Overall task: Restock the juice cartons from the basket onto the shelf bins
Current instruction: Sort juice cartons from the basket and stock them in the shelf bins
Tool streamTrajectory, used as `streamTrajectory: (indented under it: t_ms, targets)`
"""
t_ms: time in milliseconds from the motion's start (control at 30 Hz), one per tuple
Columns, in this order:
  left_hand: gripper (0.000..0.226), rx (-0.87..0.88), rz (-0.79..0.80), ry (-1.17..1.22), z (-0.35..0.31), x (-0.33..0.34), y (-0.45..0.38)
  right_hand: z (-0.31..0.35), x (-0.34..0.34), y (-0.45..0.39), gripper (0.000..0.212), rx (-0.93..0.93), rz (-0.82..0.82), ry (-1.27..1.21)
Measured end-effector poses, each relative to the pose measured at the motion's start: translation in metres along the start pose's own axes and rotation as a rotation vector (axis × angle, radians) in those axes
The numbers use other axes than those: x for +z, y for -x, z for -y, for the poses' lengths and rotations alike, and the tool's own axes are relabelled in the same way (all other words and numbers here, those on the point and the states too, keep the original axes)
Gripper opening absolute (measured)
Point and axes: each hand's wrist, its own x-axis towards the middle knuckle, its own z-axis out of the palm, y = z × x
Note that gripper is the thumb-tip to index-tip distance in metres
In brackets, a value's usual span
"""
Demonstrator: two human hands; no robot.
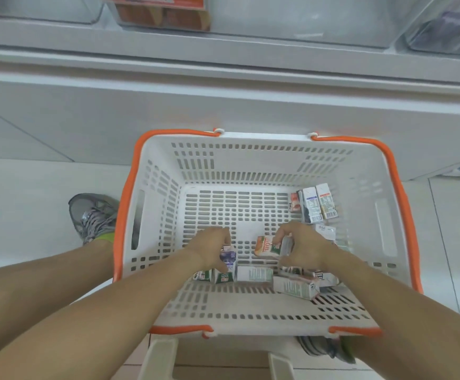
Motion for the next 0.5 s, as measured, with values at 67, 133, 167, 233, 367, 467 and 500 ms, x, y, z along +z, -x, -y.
streamTrajectory:
  t_ms: [67, 133, 167, 233, 367, 467, 500]
  targets:
    - [0.035, -0.099, -0.068, 0.13, -0.007, -0.016, 0.007, 0.006, -0.005, 0.005, 0.033, -0.02, -0.038, -0.024]
    - [0.048, -0.253, -0.116, 0.415, -0.013, -0.039, 0.016, 0.014, -0.01, 0.012, 0.034, -0.053, -0.082, -0.018]
    - [0.047, -0.311, -0.103, 0.605, -0.012, -0.05, 0.021, 0.021, -0.014, 0.018, 0.036, -0.063, -0.096, -0.019]
    - [0.037, -0.352, -0.056, 0.987, -0.017, -0.077, 0.04, 0.033, -0.018, 0.027, 0.037, -0.094, -0.129, -0.075]
    - [0.035, -0.212, -0.022, 1.518, -0.031, -0.128, 0.095, 0.059, -0.027, 0.037, 0.027, -0.173, -0.226, -0.159]
    - [0.03, 0.013, -0.025, 1.834, -0.041, -0.156, 0.138, 0.091, -0.048, 0.057, 0.04, -0.265, -0.215, -0.334]
    - [0.031, 0.081, -0.033, 1.872, -0.042, -0.164, 0.149, 0.103, -0.056, 0.069, 0.047, -0.307, -0.206, -0.394]
